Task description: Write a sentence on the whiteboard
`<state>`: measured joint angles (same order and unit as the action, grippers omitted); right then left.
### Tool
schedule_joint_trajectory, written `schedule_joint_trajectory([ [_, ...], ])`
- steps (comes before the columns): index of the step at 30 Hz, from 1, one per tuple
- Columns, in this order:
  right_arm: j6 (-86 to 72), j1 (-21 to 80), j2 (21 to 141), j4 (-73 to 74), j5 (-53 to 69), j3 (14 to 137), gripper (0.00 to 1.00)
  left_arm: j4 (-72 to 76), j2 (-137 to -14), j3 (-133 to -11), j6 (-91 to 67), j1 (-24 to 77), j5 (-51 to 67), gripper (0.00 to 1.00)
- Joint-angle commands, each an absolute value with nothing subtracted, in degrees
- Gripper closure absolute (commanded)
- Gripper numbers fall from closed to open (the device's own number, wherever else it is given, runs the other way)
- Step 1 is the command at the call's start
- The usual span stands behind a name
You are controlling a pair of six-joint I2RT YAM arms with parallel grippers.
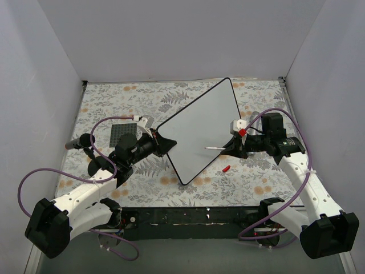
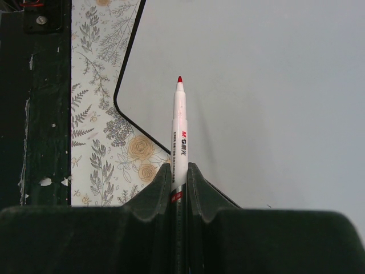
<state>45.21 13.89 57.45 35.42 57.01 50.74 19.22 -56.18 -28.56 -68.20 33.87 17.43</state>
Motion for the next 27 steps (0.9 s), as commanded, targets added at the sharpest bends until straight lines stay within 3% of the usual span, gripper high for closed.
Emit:
schedule_joint_trajectory([
  [1,45.6,13.8,56.7,33.8,58.4,50.6,0.99,22.2,-54.5,-29.7,-68.0,33.9,20.1,1.0],
  [12,45.6,15.5,57.9,35.0,59.9,54.0,0.99,22.7,-54.4,-28.7,-68.9,33.9,20.7,1.0],
  [27,39.7,26.1,61.1,27.7,48.7,58.6,0.99,20.7,-56.1,-30.2,-68.3,33.9,20.7,1.0],
])
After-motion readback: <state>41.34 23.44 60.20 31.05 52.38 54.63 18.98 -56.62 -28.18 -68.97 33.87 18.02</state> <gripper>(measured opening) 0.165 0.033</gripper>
